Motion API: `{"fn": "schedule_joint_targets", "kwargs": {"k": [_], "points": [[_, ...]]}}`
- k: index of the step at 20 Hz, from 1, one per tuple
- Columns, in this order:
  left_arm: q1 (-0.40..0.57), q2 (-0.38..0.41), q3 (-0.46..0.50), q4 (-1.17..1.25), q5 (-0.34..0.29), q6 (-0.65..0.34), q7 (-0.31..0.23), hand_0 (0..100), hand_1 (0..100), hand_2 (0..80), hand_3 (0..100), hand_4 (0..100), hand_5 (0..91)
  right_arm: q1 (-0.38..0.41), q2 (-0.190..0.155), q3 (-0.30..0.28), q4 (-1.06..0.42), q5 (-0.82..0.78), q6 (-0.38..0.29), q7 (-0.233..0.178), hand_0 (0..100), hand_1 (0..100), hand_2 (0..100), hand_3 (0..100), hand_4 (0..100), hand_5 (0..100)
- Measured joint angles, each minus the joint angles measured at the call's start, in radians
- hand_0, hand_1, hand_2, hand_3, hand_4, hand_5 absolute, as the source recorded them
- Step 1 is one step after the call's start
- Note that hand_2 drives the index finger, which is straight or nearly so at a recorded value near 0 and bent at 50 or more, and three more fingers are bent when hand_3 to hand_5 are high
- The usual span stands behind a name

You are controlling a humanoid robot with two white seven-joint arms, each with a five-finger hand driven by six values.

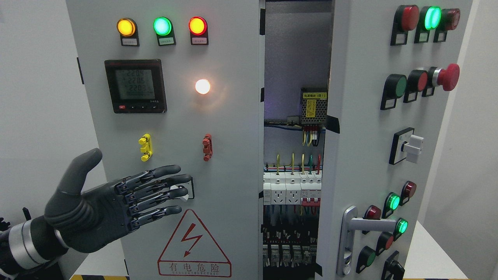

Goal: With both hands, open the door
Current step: 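Raise the left hand toward the gap at the door's edge, then insert the left hand's fingers into the gap behind the door edge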

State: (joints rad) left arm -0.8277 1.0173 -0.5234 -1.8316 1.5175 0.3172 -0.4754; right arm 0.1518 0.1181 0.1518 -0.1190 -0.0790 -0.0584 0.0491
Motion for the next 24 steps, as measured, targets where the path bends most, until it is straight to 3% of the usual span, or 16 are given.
{"fn": "schedule_joint_targets", "kwargs": {"k": [9, 24], "points": [[-0.091, -0.154, -0.075, 0.072, -0.063, 0.034, -0.007, 0, 0, 0.0, 0, 4, 0.0, 0.0, 0.0, 0.0, 0.0, -0.001, 0.0, 0.0, 0, 0, 0, 0, 0, 0], [-0.259, -0.31, -0.153, 0.118, -0.069, 0.11, -0.015, 0, 0, 0.0, 0, 4, 0.0, 0.0, 0.0, 0.0, 0.0, -0.001, 0.0, 0.0, 0, 0, 0, 0, 0, 0]]}}
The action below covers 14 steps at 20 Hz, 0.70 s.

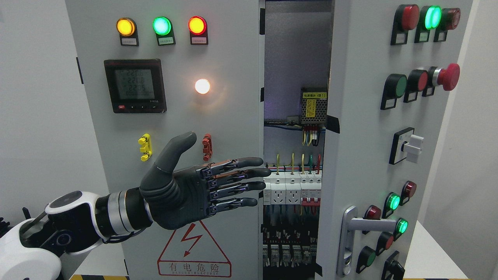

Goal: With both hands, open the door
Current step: 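Insert the left hand's fingers into the gap behind the door edge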

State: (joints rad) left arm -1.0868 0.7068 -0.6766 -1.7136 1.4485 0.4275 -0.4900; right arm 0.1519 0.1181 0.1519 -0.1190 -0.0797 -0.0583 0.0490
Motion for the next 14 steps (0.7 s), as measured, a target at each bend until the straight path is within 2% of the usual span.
{"fn": "schedule_joint_targets", "kwargs": {"k": [14], "points": [[-0.029, -0.05, -0.025, 0.012, 0.01, 0.002, 0.0, 0, 0, 0.0, 0, 4, 0.0, 0.0, 0.0, 0.0, 0.0, 0.0, 0.0, 0.0, 0, 0, 0, 0, 0, 0]]}}
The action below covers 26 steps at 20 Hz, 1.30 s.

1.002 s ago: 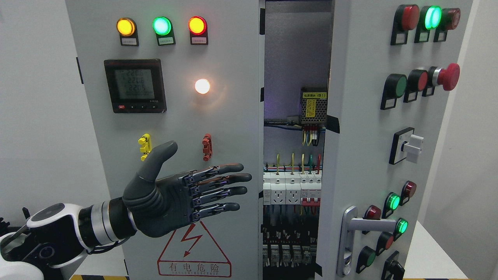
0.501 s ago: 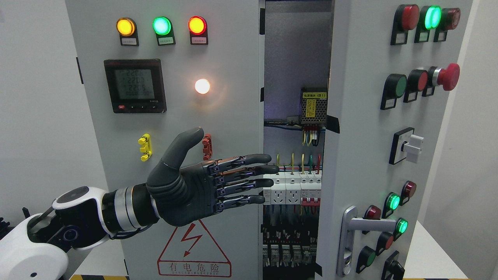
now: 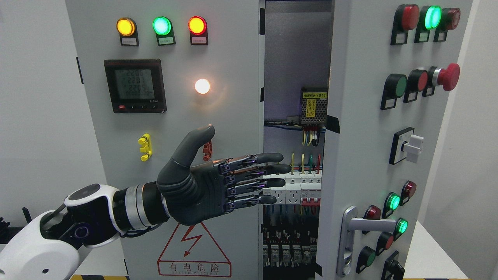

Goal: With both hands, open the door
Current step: 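Insert the left hand's fingers into the gap behind the door edge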

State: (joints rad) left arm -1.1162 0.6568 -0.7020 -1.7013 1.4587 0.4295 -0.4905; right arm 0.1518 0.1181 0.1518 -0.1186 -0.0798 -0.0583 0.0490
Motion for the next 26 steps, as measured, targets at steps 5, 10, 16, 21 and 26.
{"fn": "schedule_joint_targets", "kwargs": {"k": [5, 10, 16, 21, 26], "points": [[-0.002, -0.007, -0.004, 0.009, 0.001, 0.0, -0.003, 0, 0, 0.0, 0, 4, 0.0, 0.0, 0.0, 0.0, 0.0, 0.0, 0.0, 0.0, 0, 0, 0, 0, 0, 0], [-0.005, -0.012, -0.006, 0.017, 0.001, 0.0, -0.002, 0, 0, 0.0, 0, 4, 0.0, 0.0, 0.0, 0.0, 0.0, 0.0, 0.0, 0.0, 0, 0, 0, 0, 0, 0], [-0.012, -0.016, -0.008, 0.023, 0.002, 0.0, 0.001, 0, 0, 0.0, 0, 4, 0.0, 0.0, 0.0, 0.0, 0.0, 0.0, 0.0, 0.0, 0, 0, 0, 0, 0, 0], [-0.021, -0.019, -0.01, 0.026, 0.003, 0.001, 0.001, 0, 0, 0.0, 0, 4, 0.0, 0.0, 0.0, 0.0, 0.0, 0.0, 0.0, 0.0, 0, 0, 0, 0, 0, 0], [-0.035, -0.04, -0.01, 0.037, 0.002, 0.042, 0.001, 0, 0, 0.0, 0, 4, 0.0, 0.0, 0.0, 0.0, 0.0, 0.0, 0.0, 0.0, 0, 0, 0, 0, 0, 0]]}}
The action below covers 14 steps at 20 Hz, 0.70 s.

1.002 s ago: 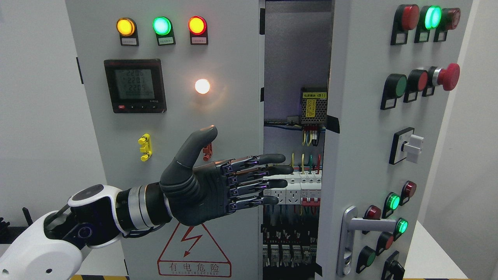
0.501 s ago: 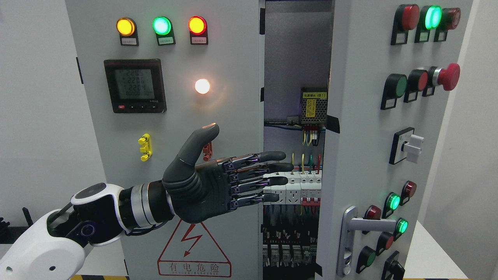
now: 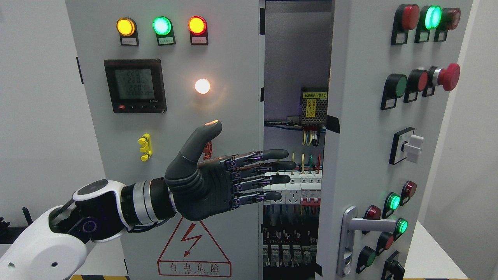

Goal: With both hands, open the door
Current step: 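Insert the left hand's fingers into the gap behind the door edge, then push the door panel outward with the left hand, swinging it open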

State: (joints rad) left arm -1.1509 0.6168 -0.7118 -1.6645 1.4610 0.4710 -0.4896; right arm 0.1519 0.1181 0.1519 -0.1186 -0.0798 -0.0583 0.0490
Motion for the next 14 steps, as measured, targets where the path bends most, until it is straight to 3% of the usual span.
{"fn": "schedule_joint_targets", "kwargs": {"k": [14], "points": [[-0.108, -0.14, 0.004, 0.083, 0.0, 0.116, 0.001, 0, 0, 0.0, 0, 4, 0.0, 0.0, 0.0, 0.0, 0.0, 0.0, 0.0, 0.0, 0, 0, 0, 0, 0, 0]]}}
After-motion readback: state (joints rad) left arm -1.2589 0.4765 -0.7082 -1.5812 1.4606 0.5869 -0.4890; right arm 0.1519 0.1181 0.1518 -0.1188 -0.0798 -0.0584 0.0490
